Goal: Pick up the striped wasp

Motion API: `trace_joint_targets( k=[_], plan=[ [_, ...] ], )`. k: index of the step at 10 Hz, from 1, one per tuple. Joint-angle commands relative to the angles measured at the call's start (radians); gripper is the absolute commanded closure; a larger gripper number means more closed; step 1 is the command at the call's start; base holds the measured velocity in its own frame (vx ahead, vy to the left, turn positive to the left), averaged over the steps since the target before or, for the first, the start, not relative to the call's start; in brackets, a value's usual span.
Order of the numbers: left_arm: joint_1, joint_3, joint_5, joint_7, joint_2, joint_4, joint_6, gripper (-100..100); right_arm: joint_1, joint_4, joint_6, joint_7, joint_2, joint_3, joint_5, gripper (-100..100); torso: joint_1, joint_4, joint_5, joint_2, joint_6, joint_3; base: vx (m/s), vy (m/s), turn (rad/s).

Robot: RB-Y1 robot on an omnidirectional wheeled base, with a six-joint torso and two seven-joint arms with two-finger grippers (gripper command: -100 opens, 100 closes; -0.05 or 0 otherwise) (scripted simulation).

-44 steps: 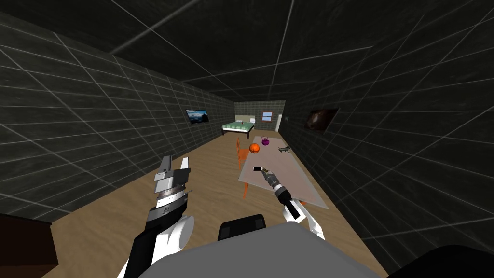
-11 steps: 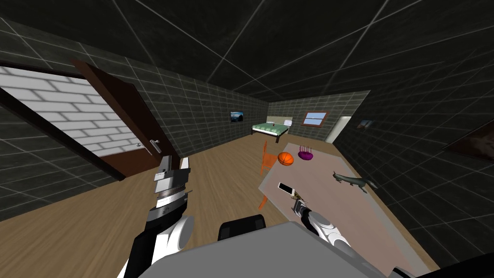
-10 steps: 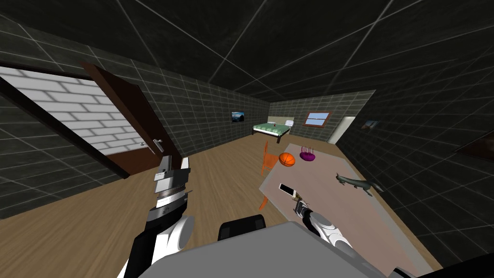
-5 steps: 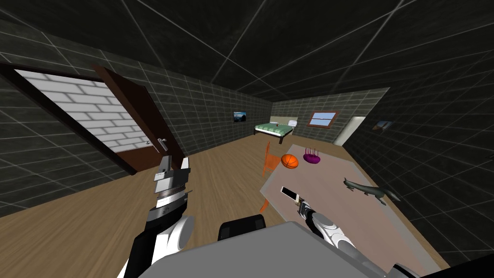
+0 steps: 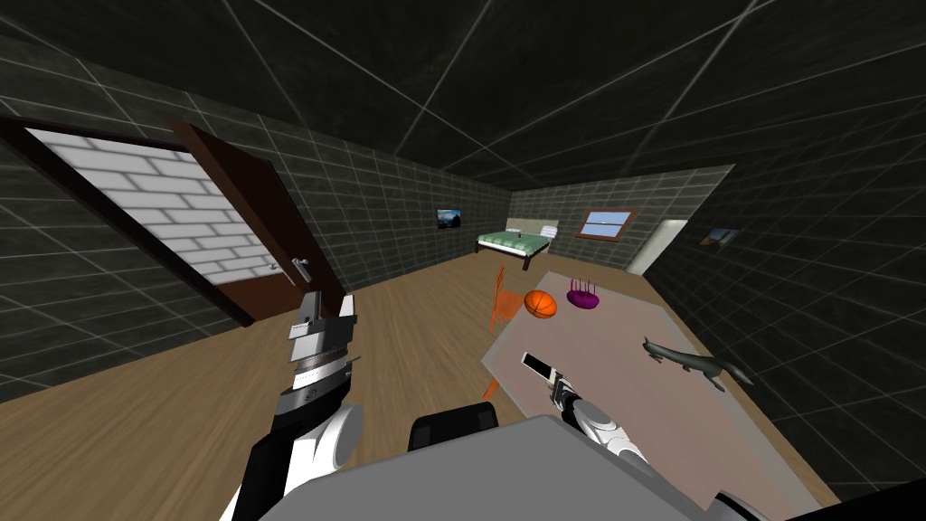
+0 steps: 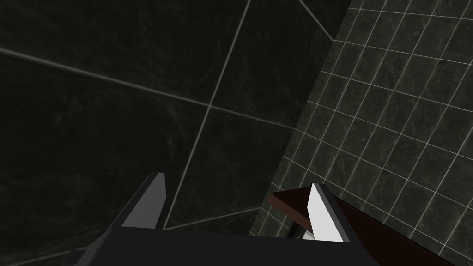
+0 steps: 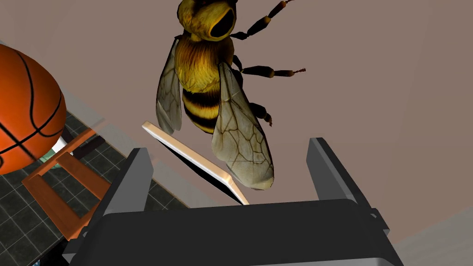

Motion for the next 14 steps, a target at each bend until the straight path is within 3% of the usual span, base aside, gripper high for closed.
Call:
trace_joint_targets(
  k=[1, 2, 6, 7, 8, 13, 14],
  plan=[
    [0.0, 0.0, 0.0, 0.0, 0.0, 0.0, 0.0, 0, 0.0, 0.0, 0.0, 0.0, 0.0, 0.0, 0.0, -100, 0.0, 0.0, 0.0, 0.0, 0.0, 0.0, 0.0, -0.019, 0.003],
    [0.0, 0.0, 0.0, 0.0, 0.0, 0.0, 0.0, 0, -0.001, 0.002, -0.002, 0.001, 0.002, -0.005, 0.004, 100, 0.003, 0.0, 0.001, 0.0, 0.0, 0.0, 0.0, 0.0, 0.0],
    [0.0, 0.0, 0.0, 0.0, 0.0, 0.0, 0.0, 0, -0.001, 0.001, -0.001, 0.002, 0.001, -0.004, 0.004, 100, 0.004, 0.0, 0.0, 0.0, 0.0, 0.0, 0.0, 0.0, 0.0],
    [0.0, 0.0, 0.0, 0.0, 0.0, 0.0, 0.0, 0, -0.001, 0.001, -0.001, 0.002, 0.001, -0.004, 0.004, 0, 0.004, 0.0, 0.0, 0.0, 0.0, 0.0, 0.0, 0.0, 0.0],
    [0.0, 0.0, 0.0, 0.0, 0.0, 0.0, 0.0, 0, 0.006, 0.002, -0.035, -0.002, -0.025, -0.019, 0.002, 100, 0.004, 0.0, 0.0, 0.0, 0.0, 0.0, -0.012, 0.087, -0.009],
    [0.0, 0.0, 0.0, 0.0, 0.0, 0.0, 0.0, 0, 0.01, 0.001, -0.057, -0.008, -0.049, -0.022, -0.004, 100, 0.008, 0.0, 0.001, 0.001, 0.001, 0.0, -0.009, 0.062, -0.013],
    [0.0, 0.0, 0.0, 0.0, 0.0, 0.0, 0.0, 0, 0.009, 0.007, -0.066, 0.001, -0.04, -0.043, 0.009, 100, 0.006, 0.0, 0.001, 0.001, 0.0, 0.0, -0.001, 0.007, 0.0]
  ],
)
